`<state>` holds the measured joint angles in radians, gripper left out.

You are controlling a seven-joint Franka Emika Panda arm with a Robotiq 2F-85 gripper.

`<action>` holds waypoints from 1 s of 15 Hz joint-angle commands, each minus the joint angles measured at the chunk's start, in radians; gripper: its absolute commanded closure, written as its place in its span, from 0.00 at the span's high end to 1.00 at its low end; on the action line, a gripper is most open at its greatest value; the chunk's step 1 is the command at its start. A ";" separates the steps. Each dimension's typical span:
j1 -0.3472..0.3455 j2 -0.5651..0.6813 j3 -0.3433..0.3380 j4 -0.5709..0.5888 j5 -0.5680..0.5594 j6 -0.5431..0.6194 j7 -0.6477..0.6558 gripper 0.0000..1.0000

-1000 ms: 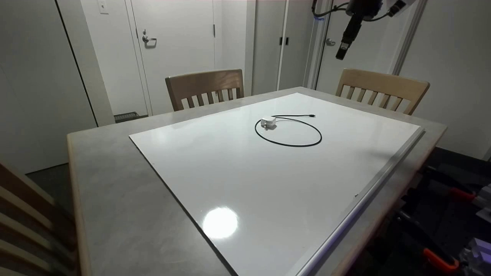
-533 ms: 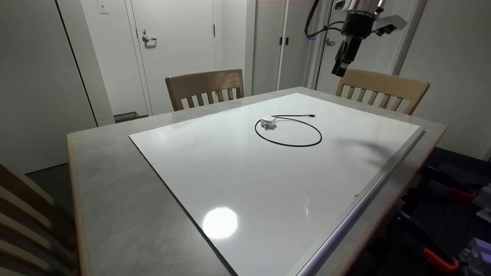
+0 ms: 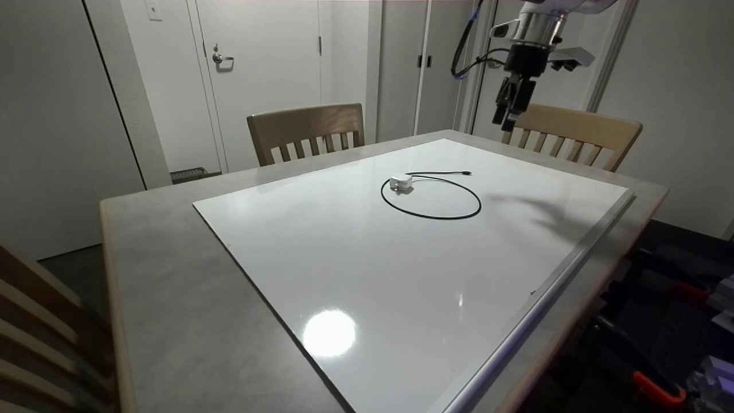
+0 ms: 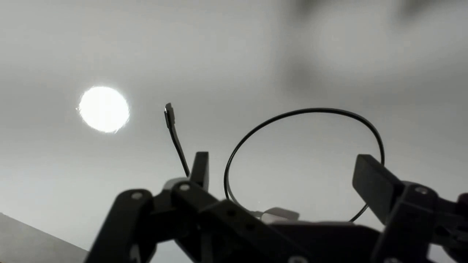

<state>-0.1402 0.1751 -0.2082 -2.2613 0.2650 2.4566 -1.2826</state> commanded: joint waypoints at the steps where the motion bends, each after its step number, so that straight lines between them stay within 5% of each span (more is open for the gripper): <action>1: -0.039 -0.004 0.040 0.000 -0.012 0.000 0.011 1.00; 15: -0.053 0.089 0.067 -0.008 -0.199 0.196 0.008 1.00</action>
<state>-0.1507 0.2152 -0.1726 -2.2786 0.0936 2.5827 -1.2381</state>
